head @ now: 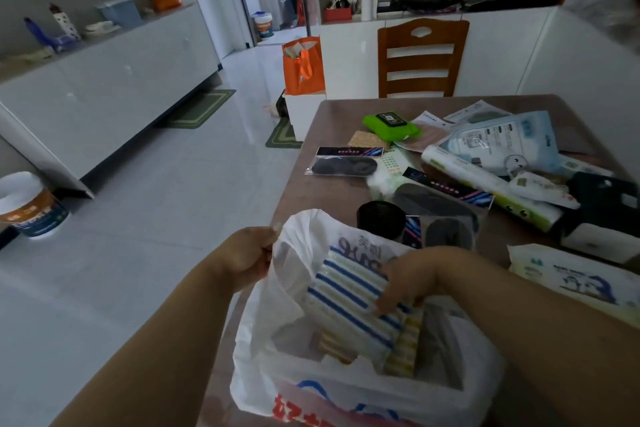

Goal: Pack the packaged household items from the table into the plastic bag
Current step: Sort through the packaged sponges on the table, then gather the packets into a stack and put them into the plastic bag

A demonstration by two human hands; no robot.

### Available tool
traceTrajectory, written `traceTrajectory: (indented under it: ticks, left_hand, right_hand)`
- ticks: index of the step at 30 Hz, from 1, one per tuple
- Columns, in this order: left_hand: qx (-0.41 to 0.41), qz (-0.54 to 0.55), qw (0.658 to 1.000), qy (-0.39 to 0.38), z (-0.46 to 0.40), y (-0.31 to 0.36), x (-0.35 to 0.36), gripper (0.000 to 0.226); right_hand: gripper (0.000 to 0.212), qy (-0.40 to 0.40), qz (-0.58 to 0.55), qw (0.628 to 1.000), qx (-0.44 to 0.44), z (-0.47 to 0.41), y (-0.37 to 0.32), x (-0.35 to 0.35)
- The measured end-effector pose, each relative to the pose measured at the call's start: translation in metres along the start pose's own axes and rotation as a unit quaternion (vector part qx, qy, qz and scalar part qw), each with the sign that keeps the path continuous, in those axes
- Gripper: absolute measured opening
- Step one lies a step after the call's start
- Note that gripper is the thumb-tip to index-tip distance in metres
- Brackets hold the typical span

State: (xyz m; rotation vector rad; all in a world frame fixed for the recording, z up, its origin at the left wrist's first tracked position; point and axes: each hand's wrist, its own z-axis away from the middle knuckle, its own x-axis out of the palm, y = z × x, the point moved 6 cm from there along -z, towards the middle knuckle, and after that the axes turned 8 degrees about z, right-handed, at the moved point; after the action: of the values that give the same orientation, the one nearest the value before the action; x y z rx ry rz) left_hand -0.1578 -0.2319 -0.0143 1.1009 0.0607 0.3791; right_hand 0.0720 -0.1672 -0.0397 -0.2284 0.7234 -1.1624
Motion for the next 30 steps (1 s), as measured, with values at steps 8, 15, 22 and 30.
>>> traceTrajectory:
  ticks: [8,15,22,30]
  left_hand:
    - [0.063,-0.251,0.963,0.078,-0.018,0.033,0.036,0.026]
    - [0.106,-0.156,0.981,0.038,-0.053,0.067,0.116,0.017]
    - [0.051,-0.108,0.993,-0.01,-0.094,0.055,0.169,0.019]
    - [0.061,-0.094,0.993,0.031,-0.129,0.066,0.151,0.015]
  right_hand:
    - [0.024,0.372,0.081,0.924,-0.022,0.052,-0.006,-0.059]
    - [0.029,0.493,-0.224,0.822,0.176,0.046,0.134,-0.097]
    - [0.031,0.456,-0.211,0.806,0.313,0.011,0.168,-0.078]
    - [0.053,0.428,0.13,0.874,0.191,0.013,0.134,-0.184]
